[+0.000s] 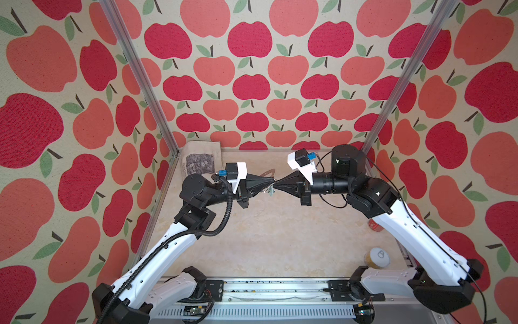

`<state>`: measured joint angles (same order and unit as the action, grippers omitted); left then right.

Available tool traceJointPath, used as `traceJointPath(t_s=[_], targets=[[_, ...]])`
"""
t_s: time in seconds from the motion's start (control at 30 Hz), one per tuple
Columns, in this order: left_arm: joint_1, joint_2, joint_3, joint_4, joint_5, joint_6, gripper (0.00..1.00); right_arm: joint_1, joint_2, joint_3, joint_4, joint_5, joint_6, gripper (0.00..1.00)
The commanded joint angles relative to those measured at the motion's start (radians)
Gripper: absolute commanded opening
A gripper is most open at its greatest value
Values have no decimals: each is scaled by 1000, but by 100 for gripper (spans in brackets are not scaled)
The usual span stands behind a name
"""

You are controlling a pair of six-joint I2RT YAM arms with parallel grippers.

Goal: Attach keys to a key ring
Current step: Insert the key into the keyring.

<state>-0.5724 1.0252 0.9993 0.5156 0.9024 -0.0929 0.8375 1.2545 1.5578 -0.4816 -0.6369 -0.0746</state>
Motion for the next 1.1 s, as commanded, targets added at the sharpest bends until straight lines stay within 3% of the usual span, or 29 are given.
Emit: traceJointPath(t_s=[0.0, 0.1, 0.27, 1.07], targets=[[-5, 7, -1, 101, -16, -24, 0, 29, -6, -17, -27, -18, 7, 11], [-2, 4, -8, 104, -13, -28, 0, 16, -32, -9, -66, 9, -19, 24], [6, 4, -21, 134, -7, -50, 0, -11, -79, 8, -110, 38, -55, 29], [7, 11, -18, 150, 12, -70, 0, -51, -52, -36, 141, -46, 51, 26]])
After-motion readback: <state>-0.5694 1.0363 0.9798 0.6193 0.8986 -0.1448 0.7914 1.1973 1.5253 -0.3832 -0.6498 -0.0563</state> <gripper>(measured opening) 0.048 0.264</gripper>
